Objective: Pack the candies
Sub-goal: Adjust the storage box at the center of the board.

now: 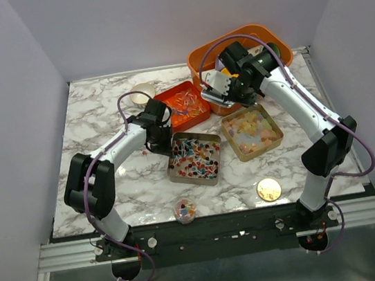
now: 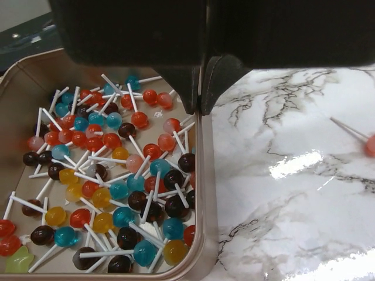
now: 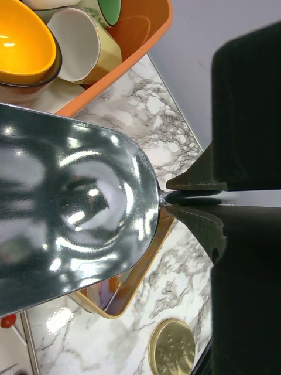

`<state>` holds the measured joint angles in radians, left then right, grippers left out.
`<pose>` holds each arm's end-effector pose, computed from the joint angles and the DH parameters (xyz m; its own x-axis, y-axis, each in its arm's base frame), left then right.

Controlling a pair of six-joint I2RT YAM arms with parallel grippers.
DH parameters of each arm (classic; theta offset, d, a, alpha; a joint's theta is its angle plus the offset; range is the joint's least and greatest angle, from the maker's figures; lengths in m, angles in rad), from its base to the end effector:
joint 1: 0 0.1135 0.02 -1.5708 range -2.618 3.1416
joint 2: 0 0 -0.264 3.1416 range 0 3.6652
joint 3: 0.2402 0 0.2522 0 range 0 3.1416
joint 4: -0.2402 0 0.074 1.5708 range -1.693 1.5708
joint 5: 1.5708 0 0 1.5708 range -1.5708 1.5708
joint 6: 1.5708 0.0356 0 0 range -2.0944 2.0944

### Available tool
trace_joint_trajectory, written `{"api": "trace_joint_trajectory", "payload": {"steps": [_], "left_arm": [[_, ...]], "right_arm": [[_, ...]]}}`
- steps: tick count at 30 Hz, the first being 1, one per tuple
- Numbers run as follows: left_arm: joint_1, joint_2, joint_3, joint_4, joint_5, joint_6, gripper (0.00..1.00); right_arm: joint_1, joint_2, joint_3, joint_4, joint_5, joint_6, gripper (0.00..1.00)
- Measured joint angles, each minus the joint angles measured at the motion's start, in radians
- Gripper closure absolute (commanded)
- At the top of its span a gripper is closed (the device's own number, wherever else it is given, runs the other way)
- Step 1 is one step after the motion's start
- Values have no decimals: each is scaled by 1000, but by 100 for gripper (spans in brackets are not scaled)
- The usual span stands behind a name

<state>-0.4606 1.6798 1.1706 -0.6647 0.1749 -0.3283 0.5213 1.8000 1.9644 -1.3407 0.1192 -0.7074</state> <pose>0.2964 -0.1540 0.2083 -0.9426 0.1133 -0.3142 0.2050 0.9389 -0.2766 0.3090 0.1725 0.3689 -0.3129 -0.9238 -0.2208 -0.8660 0.3730 -0.3332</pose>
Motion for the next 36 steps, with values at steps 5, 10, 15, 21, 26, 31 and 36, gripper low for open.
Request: {"api": "trace_joint_trajectory", "payload": {"steps": [5, 10, 15, 21, 26, 31, 36], "left_arm": [[1, 27, 27, -11, 19, -110, 100], [3, 57, 50, 8, 86, -166, 45], [42, 35, 50, -10, 221, -190, 21], [138, -109, 47, -11, 396, -163, 19], [180, -233, 27, 279, 565, -214, 27], [188, -247, -29, 714, 703, -372, 29], [172, -192, -29, 877, 744, -444, 29]], "right_arm": [[0, 1, 0, 0, 0, 0, 99], [0, 2, -2, 0, 0, 0, 99], [0, 4, -6, 0, 0, -1, 99], [0, 5, -10, 1, 0, -53, 99], [2, -3, -28, 0, 6, -145, 99], [22, -8, -28, 0, 6, -233, 99], [66, -10, -28, 0, 4, -269, 99]]}}
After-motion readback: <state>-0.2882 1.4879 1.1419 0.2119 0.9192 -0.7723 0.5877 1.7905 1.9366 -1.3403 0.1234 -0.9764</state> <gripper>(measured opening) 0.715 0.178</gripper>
